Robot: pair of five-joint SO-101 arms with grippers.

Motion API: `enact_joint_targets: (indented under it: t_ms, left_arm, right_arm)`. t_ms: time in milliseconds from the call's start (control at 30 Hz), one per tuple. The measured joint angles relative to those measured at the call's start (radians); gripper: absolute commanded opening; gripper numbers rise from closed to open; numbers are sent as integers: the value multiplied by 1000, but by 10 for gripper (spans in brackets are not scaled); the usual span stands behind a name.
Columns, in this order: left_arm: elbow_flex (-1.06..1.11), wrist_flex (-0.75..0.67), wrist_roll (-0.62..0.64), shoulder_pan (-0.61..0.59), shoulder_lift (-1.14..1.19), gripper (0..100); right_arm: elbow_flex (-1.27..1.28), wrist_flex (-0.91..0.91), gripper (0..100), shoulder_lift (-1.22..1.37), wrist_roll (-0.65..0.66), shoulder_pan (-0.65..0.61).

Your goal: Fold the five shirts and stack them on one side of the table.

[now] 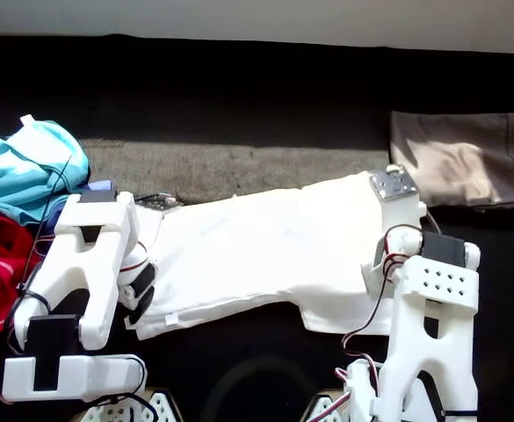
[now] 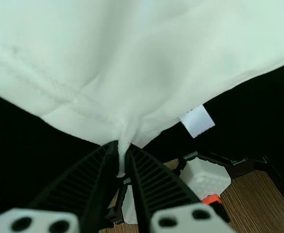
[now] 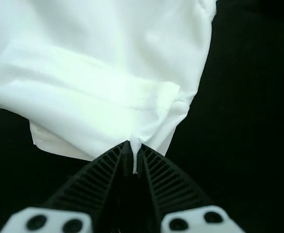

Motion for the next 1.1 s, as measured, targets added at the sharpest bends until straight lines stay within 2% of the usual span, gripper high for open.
enact_joint_targets:
  t_ms: [133,300,367,400,433,467,500,600,767,967,1100]
  left_arm:
    - [-51,81,-2,0,0,180]
    - [-249,212,-3,0,0,158]
    - [-341,230,-3,0,0,119]
    - [-384,235,-3,0,0,66]
    - [-422,238,-2,0,0,4]
    - [-456,238,6,0,0,11]
    - [-477,233,26,0,0,21]
    - [-486,158,135,17,6,10]
    - [-482,48,238,75,141,9]
    - [-555,-26,287,81,400,9]
    - [-698,-28,292,81,554,9]
  right_arm:
    - [-28,98,166,0,17,-34]
    - [-203,198,166,0,17,-48]
    - [-290,210,166,0,17,-46]
    - [-328,210,154,0,17,-46]
    - [-364,209,118,0,17,-46]
    - [-387,195,56,0,15,-48]
    - [-394,166,0,-2,2,-51]
    - [-367,25,8,0,-60,-98]
    - [-196,-209,8,0,-86,-224]
    - [-6,-557,8,44,-94,-256]
    - [-32,-620,8,241,-95,-258]
